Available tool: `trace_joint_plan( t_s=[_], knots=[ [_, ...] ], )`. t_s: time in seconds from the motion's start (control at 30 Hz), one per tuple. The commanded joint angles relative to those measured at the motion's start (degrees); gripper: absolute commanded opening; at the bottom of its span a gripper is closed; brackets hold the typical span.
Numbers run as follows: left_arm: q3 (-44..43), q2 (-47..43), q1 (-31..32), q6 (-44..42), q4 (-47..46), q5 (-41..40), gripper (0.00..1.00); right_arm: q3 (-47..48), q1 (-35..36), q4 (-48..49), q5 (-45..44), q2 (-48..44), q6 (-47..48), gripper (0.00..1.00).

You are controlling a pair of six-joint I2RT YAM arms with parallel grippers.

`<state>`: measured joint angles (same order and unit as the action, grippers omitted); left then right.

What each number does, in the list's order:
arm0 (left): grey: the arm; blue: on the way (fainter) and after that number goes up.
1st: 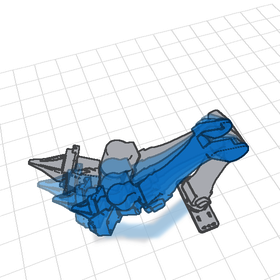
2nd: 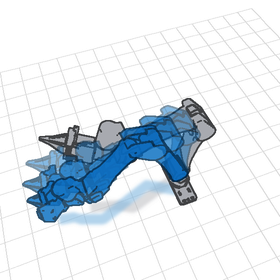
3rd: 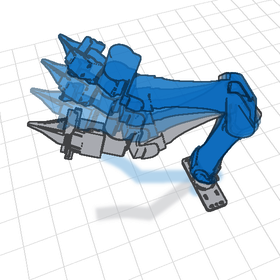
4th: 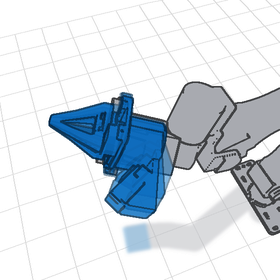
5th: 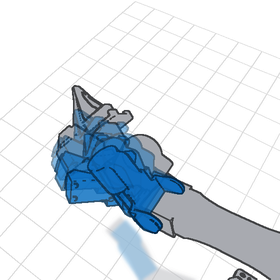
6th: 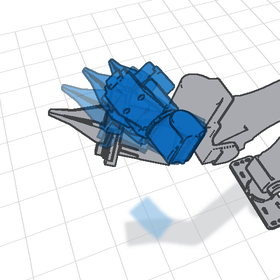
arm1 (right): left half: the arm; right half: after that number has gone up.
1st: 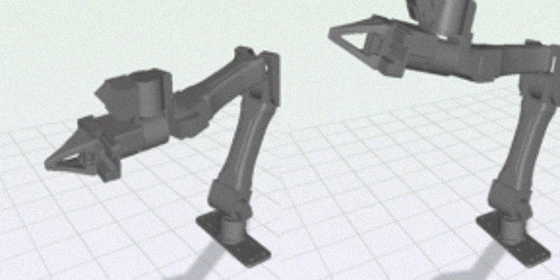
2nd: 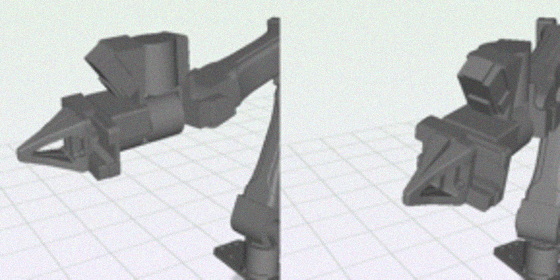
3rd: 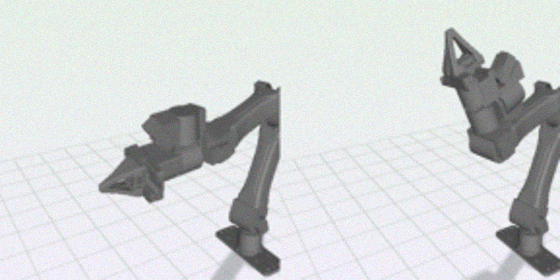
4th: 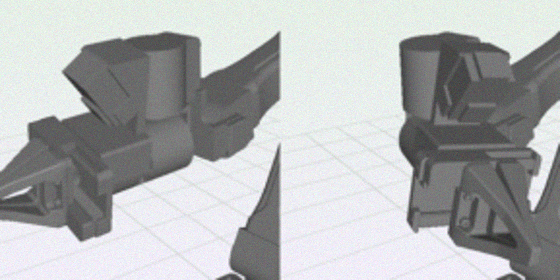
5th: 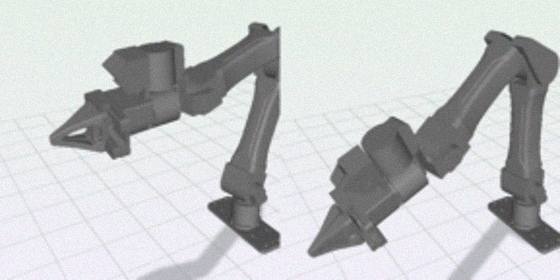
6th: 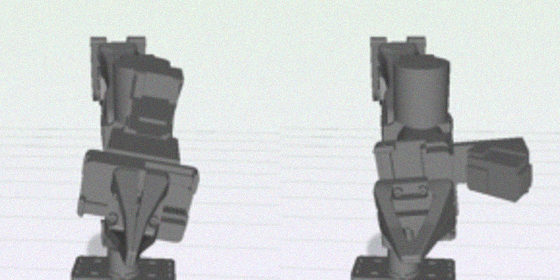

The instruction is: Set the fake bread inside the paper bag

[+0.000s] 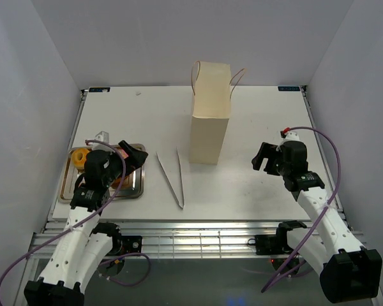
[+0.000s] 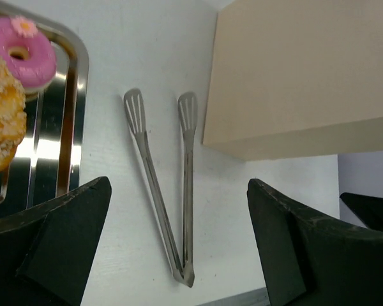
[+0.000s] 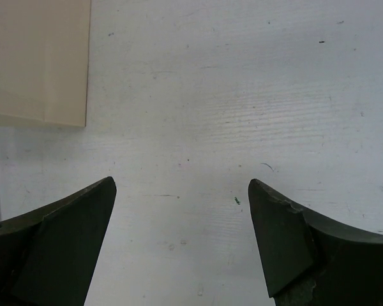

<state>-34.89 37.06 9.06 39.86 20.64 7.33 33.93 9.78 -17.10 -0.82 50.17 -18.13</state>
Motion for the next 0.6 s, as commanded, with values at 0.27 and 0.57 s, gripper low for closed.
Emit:
trace_joint_plan(
  t_s=[0.27,0.57],
  knots=[
    [0.5,8.6,19.2,7.4,2.8,-11.5,0.98,10.2,-0.2,-5.5,7.8,7.0,-0.9,0.90],
    [-1.7,21.9,34.4,16.2,4.7,-25.3,0.98,24.0,4.7,-12.0,8.3,8.7,-0.8,0.90]
  ],
)
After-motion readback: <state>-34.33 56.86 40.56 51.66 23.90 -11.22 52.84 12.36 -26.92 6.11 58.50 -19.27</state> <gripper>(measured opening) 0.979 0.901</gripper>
